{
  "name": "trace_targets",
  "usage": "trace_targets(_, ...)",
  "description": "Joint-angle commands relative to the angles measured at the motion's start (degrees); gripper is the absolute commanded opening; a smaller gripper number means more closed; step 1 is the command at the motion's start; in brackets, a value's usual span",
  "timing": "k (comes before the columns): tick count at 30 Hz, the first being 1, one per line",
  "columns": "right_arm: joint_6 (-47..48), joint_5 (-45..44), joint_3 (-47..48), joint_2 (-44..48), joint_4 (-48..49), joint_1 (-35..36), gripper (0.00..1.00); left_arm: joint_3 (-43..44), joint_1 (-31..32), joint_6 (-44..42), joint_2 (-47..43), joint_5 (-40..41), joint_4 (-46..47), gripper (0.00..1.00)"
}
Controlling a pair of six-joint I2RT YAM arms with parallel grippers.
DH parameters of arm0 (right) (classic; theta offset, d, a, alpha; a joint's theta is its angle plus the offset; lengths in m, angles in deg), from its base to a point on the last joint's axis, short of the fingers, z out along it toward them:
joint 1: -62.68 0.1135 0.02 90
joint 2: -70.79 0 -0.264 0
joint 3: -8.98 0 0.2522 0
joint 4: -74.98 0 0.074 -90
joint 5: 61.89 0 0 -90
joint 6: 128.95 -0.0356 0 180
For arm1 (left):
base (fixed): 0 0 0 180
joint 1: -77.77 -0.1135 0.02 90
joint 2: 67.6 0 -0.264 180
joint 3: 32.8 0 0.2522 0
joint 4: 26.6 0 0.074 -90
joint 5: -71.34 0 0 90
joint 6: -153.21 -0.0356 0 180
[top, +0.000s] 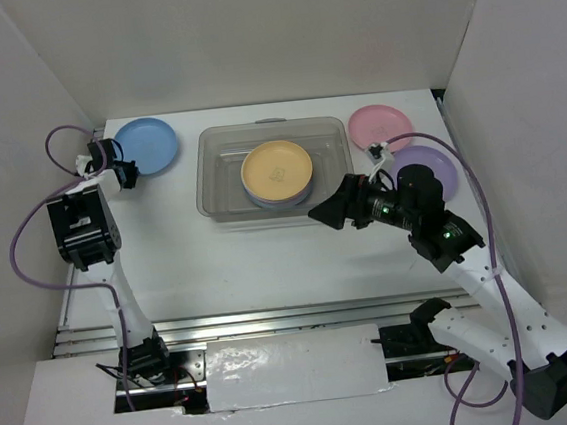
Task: Place the plates into the plastic bin on the countertop
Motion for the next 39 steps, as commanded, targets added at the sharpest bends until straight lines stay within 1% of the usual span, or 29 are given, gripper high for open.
trace_targets(1, -1.36, -6.38, 0.49, 0.95, -2.14, -5.92, 1.00, -14.25, 0.76, 0.86, -17.61, 1.25, 6.13, 0.00)
trace_targets(2, -1.89, -7.09, -0.12, 0.16, -1.88, -7.52, 1.00, -15.52, 1.11, -0.01, -20.96, 0.55, 6.94, 0.00)
trace_targets(3, -3.28, -8.14, -0.83, -0.54, -1.70, -9.36, 1.00, -15.53, 1.81, -3.42, -26.30, -0.76, 5.55, 0.00)
trace_targets(4, -4.08, -11.81, -1.62, -2.20, -2.22, -13.21, 1.00, -13.79, 2.43, -5.10, -28.10, -1.64, 3.45, 0.00)
trace_targets(5, -4.96, -13.84, -2.23, -3.09, -2.22, -15.33, 1.00, -12.47, 3.22, -7.38, -29.33, -4.00, 1.95, 0.00)
trace_targets(6, -6.53, -15.26, -2.85, -4.14, -1.96, -17.44, 1.00, -10.72, 3.92, -11.84, -30.74, -4.81, -0.94, 0.00)
trace_targets(7, -7.25, -17.01, -3.99, -6.33, -1.18, -21.99, 1.00, -8.44, 5.84, -13.45, -31.10, -6.21, -5.23, 0.00)
trace_targets(8, -8.38, -16.94, -4.69, -7.39, -1.00, -24.21, 1.00, -7.63, 8.04, -16.60, -31.45, -8.40, -6.40, 0.00)
trace_targets(10, -8.92, -15.28, -5.49, -9.94, 0.40, -27.21, 1.00, -5.01, 10.77, -19.26, -31.02, -9.99, -10.34, 0.00)
trace_targets(11, -8.92, -14.75, -5.67, -10.39, 0.59, -31.40, 1.00, -3.51, 12.35, -21.79, -29.27, -12.09, -12.02, 0.00)
trace_targets(12, -8.84, -14.48, -5.58, -10.65, -0.37, -32.66, 1.00, -1.93, 15.15, -23.12, -28.13, -12.89, -13.69, 0.00)
trace_targets(13, -8.57, -14.83, -5.14, -10.83, -1.51, -33.97, 1.00, 2.61, 17.79, -25.49, -24.89, -13.60, -18.15, 0.00)
trace_targets(14, -8.31, -15.87, -4.71, -10.40, -2.65, -35.90, 1.00, 5.27, 19.73, -26.38, -22.60, -13.69, -20.45, 0.00)
trace_targets(15, -8.31, -16.84, -4.00, -9.87, -4.49, -36.88, 1.00, 10.52, 23.40, -27.26, -20.84, -13.00, -22.74, 0.00)
trace_targets(16, -8.22, -17.46, -3.82, -8.56, -5.21, -38.11, 1.00, 13.01, 25.18, -28.57, -16.64, -12.73, -26.59, 0.00)
trace_targets(18, -8.31, -17.64, -3.47, -7.24, -6.78, -42.06, 1.00, 18.62, 29.21, -29.20, -13.10, -11.68, -29.26, 0.00)
trace_targets(20, -7.44, -15.64, -2.95, -5.48, -7.93, -44.52, 1.00, 20.06, 31.08, -29.20, -9.94, -10.89, -30.84, 0.00)
trace_targets(21, -6.99, -14.93, -2.60, -4.51, -8.89, -46.45, 1.00, 19.89, 32.30, -29.38, -9.49, -10.88, -30.59, 0.00)
trace_targets(24, -5.59, -13.52, -1.63, -2.49, -11.27, -48.83, 1.00, 20.76, 34.24, -29.64, -7.64, -10.18, -31.81, 0.00)
trace_targets(27, -4.97, -12.55, -1.62, -0.56, -12.24, -49.46, 1.00, 21.46, 35.39, -29.73, -6.23, -8.95, -33.74, 0.00)
trace_targets(30, -5.06, -11.32, -1.62, 0.68, -12.68, -49.46, 1.00, 20.42, 35.57, -29.38, -7.10, -7.38, -34.36, 0.00)
trace_targets(32, -4.97, -10.97, -1.36, 0.77, -12.94, -49.46, 1.00, 18.84, 35.39, -29.12, -8.24, -6.67, -34.36, 0.21)
trace_targets(33, -5.06, -10.96, -1.19, 0.77, -13.12, -49.46, 1.00, 18.40, 35.39, -28.94, -9.47, -5.88, -34.19, 0.46)
trace_targets(34, -5.06, -10.88, -0.92, 0.60, -13.12, -49.46, 1.00, 17.43, 35.39, -28.85, -10.00, -5.52, -34.19, 0.61)
trace_targets(36, -5.23, -10.88, -0.75, 0.07, -13.12, -49.54, 1.00, 16.46, 35.57, -28.67, -12.10, -5.52, -34.02, 0.99)
trace_targets(37, -5.15, -10.79, -0.83, -0.28, -12.95, -49.63, 1.00, 14.98, 35.57, -28.59, -12.99, -3.87, -33.75, 0.99)
trace_targets(39, -5.23, -10.61, -0.48, -1.07, -13.12, -49.46, 1.00, 13.39, 35.57, -28.24, -15.96, -3.24, -32.61, 0.99)
